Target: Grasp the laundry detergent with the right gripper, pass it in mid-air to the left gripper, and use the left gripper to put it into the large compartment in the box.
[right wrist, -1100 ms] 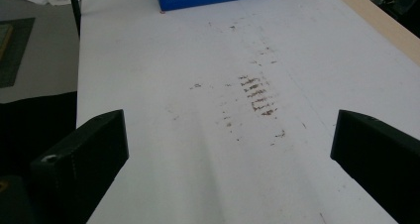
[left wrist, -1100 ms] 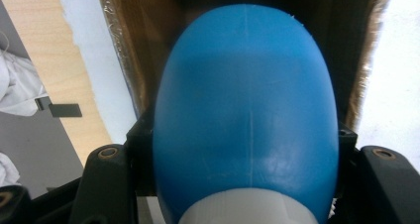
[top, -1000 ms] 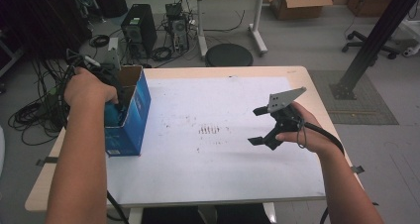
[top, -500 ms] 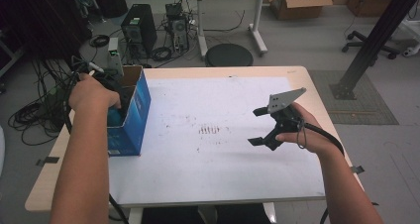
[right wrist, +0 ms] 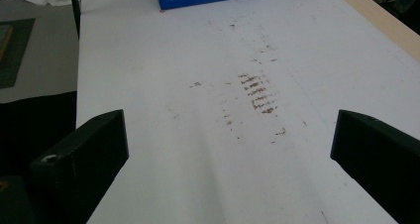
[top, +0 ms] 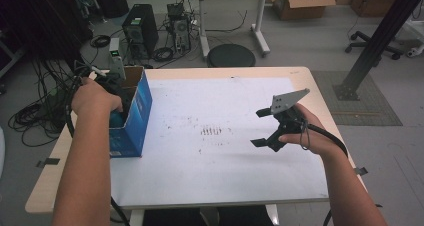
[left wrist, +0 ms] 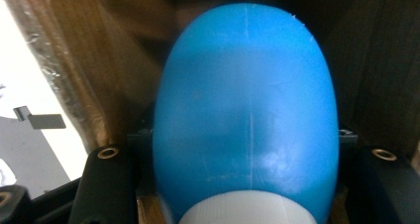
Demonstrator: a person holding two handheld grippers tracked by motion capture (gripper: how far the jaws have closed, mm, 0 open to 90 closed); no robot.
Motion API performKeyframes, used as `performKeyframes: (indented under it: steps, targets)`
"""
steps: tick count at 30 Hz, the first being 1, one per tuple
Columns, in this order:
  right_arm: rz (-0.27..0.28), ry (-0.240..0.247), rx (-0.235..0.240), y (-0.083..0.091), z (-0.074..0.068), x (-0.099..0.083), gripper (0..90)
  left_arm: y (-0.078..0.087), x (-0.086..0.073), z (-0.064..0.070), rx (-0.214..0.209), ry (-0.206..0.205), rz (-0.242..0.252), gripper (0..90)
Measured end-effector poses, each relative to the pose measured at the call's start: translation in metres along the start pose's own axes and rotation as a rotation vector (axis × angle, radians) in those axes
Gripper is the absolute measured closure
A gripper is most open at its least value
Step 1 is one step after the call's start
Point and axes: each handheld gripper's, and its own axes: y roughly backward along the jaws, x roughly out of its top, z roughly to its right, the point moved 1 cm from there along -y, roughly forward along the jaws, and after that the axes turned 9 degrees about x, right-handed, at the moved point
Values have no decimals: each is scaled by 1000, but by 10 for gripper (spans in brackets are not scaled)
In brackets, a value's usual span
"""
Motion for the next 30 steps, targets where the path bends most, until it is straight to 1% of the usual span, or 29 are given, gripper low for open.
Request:
performKeyframes:
  steps: [7,13,21,23,30]
  targets:
    - [-2,-2,2,-2,0,0,15,-2,0,0,-2,0,7,386]
    - [-2,-2,1,-1,-1,0,15,-3,-1,-1,-8,3,4,385]
    - [-1,-3,2,-2,-2,0,15,-3,-2,-1,-8,6,19,383]
    - [-2,-2,3,-2,-2,0,15,-4,-2,-1,-10,8,30,382]
    - [1,-4,3,-1,-3,0,15,-4,-3,-1,-11,8,31,383]
